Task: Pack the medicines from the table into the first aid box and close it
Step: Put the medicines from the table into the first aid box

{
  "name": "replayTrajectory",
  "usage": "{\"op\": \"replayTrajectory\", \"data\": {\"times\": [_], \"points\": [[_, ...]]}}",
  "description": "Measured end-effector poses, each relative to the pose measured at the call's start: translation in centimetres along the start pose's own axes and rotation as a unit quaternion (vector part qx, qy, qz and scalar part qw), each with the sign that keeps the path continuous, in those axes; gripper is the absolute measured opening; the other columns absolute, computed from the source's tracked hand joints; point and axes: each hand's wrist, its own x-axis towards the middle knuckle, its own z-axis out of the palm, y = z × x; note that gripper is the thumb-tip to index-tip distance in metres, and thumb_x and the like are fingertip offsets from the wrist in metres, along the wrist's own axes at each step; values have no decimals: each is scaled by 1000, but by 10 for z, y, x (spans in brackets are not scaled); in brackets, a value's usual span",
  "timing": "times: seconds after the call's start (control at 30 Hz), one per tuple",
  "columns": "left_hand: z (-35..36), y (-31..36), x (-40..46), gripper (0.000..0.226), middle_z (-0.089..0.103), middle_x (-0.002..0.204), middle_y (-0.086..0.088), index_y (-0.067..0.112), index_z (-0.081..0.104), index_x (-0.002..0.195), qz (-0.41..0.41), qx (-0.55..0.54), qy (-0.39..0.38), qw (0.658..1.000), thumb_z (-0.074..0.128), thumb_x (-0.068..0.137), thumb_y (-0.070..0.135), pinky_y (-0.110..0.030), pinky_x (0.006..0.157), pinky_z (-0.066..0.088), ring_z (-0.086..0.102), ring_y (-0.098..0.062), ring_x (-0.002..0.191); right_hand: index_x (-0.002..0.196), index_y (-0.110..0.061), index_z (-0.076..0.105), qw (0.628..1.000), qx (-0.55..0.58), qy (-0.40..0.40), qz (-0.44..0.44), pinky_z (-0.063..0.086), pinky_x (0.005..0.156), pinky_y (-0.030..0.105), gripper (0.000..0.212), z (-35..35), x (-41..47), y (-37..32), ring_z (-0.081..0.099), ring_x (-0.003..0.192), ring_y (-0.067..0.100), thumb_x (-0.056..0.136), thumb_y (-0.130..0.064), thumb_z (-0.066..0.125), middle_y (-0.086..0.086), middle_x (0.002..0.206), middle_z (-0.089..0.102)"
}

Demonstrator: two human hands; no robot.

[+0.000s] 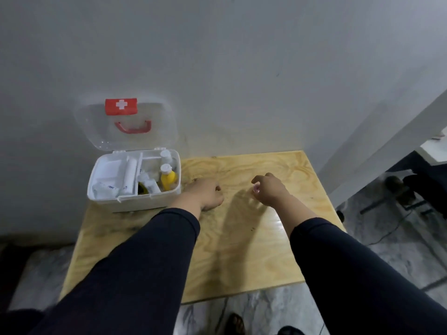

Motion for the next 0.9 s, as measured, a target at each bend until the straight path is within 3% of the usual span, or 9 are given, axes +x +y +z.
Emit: {"op": "replayTrajectory", "data": {"times": [0.27, 0.4, 0.53, 0.67, 0.77, 0.9], "points": [[24, -8, -10, 46, 59, 133, -1, 21, 54, 133, -70, -23, 0, 997, 54, 91, 40, -39, 96, 51, 58, -24, 116, 117, -15, 64, 996, -39, -29, -73, 48, 87, 36, 35, 20, 10, 0, 55, 109, 34, 89, -3, 46, 13, 120, 52], [20, -19, -36, 45, 58, 134, -3, 22, 53, 133, -98, -34, 26, 994, 55, 91, 38, -41, 99, 49, 56, -26, 119, 111, -18, 67, 984, -58, -61, -158, 48, 83, 31, 34, 25, -8, -34, 59, 102, 30, 89, -2, 46, 12, 116, 60], [21, -43, -71, 48, 55, 139, -6, 17, 52, 135, -141, -57, 57, 987, 57, 91, 35, -41, 104, 45, 53, -28, 125, 114, -19, 66, 960, -64, -99, -255, 47, 85, 31, 33, 32, -39, -82, 59, 108, 30, 90, -10, 45, 11, 117, 66], [22, -77, -109, 47, 55, 138, -4, 17, 54, 133, -203, -100, 91, 970, 61, 88, 30, -38, 103, 46, 54, -26, 123, 118, -21, 63, 943, -43, -114, -310, 40, 75, 24, 34, 44, -68, -126, 60, 107, 26, 89, -13, 48, 5, 118, 67], [27, -101, -133, 44, 57, 135, 2, 23, 59, 128, -237, -109, 103, 960, 63, 86, 34, -36, 101, 47, 56, -22, 119, 121, -19, 63, 923, -58, -142, -353, 44, 80, 27, 36, 59, -84, -151, 61, 107, 25, 85, -15, 58, 5, 116, 68], [37, -121, -149, 51, 54, 139, 1, 22, 55, 134, -262, -119, 96, 953, 61, 86, 41, -38, 102, 47, 55, -23, 122, 119, -20, 64, 909, -110, -158, -369, 49, 85, 33, 35, 84, -91, -163, 61, 106, 28, 87, -11, 56, 8, 115, 67]]}}
